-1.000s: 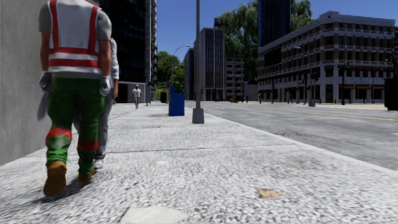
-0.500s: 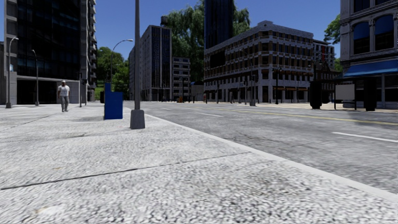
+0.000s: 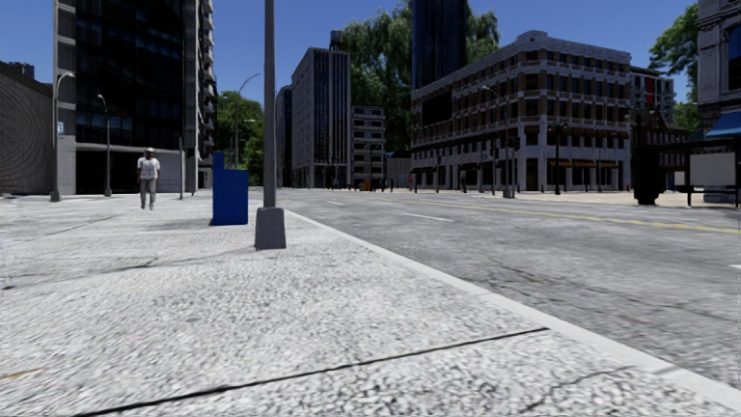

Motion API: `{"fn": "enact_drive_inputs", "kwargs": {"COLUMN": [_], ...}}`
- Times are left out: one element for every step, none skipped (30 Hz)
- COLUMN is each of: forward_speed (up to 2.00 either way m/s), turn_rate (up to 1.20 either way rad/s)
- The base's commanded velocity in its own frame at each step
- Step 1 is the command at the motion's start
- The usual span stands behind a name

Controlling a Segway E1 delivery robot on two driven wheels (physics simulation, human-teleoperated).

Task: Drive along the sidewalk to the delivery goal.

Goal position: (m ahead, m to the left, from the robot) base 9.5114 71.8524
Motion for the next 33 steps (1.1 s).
{"fn": "enact_drive_inputs", "kwargs": {"forward_speed": [1.75,1.75,1.75,1.75,1.75,1.75,1.75,1.75,1.75,1.75,1.75,1.75,1.75,1.75,1.75,1.75,1.75,1.75,1.75,1.75,1.75,1.75,1.75,1.75,1.75,1.75,1.75,1.75,1.75,1.75,1.75,1.75,1.75], "turn_rate": [1.2,1.2,1.2,1.19,1.05,1.05,0.82,0.7,0.48,0.27,0.27,0.13,0.05,0.02,0.01,0.01,0.01,0.01,0.01,0.01,0.19,0.19,0.63,0.85,1.02,1.08,1.09,1.09,1.09,1.09,1.09,1.09,1.09]}}
